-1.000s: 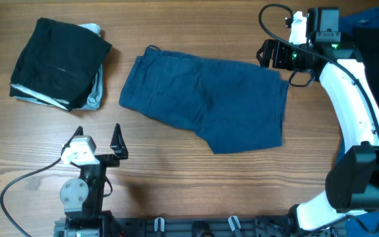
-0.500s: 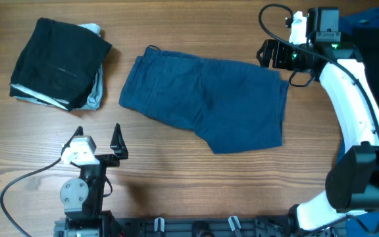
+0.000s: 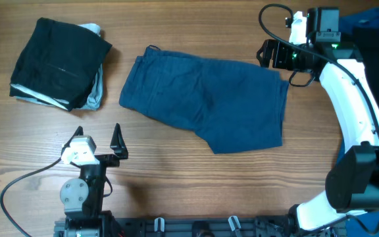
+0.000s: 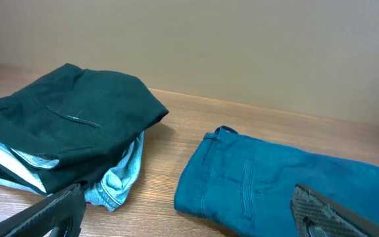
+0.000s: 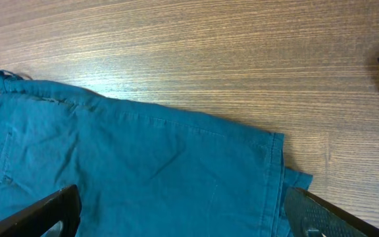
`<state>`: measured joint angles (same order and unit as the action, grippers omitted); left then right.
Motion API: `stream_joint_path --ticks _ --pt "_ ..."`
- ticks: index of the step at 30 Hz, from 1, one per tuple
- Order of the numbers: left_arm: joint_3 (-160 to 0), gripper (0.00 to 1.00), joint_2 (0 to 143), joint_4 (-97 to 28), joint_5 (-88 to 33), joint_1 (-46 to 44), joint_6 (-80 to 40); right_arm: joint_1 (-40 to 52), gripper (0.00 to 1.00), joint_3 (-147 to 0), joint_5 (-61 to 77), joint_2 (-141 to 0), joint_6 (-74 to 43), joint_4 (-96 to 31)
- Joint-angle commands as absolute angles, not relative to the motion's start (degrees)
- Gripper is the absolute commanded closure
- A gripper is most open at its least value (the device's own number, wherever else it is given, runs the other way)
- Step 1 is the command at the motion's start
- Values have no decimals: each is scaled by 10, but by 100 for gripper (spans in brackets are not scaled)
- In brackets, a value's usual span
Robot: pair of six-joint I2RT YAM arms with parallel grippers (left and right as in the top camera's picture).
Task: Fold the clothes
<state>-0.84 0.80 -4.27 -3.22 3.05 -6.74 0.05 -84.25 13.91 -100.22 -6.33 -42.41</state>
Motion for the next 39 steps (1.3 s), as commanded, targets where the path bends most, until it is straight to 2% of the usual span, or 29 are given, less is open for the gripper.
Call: stream_joint_path --ticks 1,12,16,20,25,26,31,32,33,34,35,36,37,38,39 --pt "-4 0 5 -42 -27 27 -69 0 0 -844 133 -999 -62 -423" --pt "-4 0 5 -25 -23 28 -65 0 0 -844 133 -999 -62 -423" --pt "-10 0 5 23 -150 28 -77 0 0 -844 133 -999 -62 -423" --pt "-74 0 36 9 -157 28 -146 0 0 -844 133 -999 -62 -423" --pt "-287 0 250 -120 -163 27 -137 0 0 -844 136 -999 -62 -439" --pt "-372 0 353 -172 -190 27 -137 0 0 -844 136 -999 -63 -462" --pt "-642 0 667 -370 -289 27 -92 0 1 -844 135 -999 -96 -527" --pt "-698 0 737 -403 -289 27 -92 0 10 -844 135 -999 -108 -546" --pt "-739 0 813 -397 -289 27 -95 0 53 -843 132 -1000 -107 -563" --pt "-741 0 834 -373 -299 27 -99 0 80 -842 128 -1000 -114 -565" --pt "-741 0 848 -358 -319 27 -99 0 96 -840 115 -1000 -130 -566" --pt "-741 1 859 -346 -350 25 -99 0 96 -837 99 -1000 -155 -566" --pt "-741 14 877 -324 -387 18 -98 0 96 -830 82 -1000 -175 -564" --pt "-741 44 888 -312 -382 9 -94 0 96 -824 74 -1000 -186 -560" --pt "-741 62 898 -304 -361 -2 -94 0 96 -812 72 -1000 -196 -548"
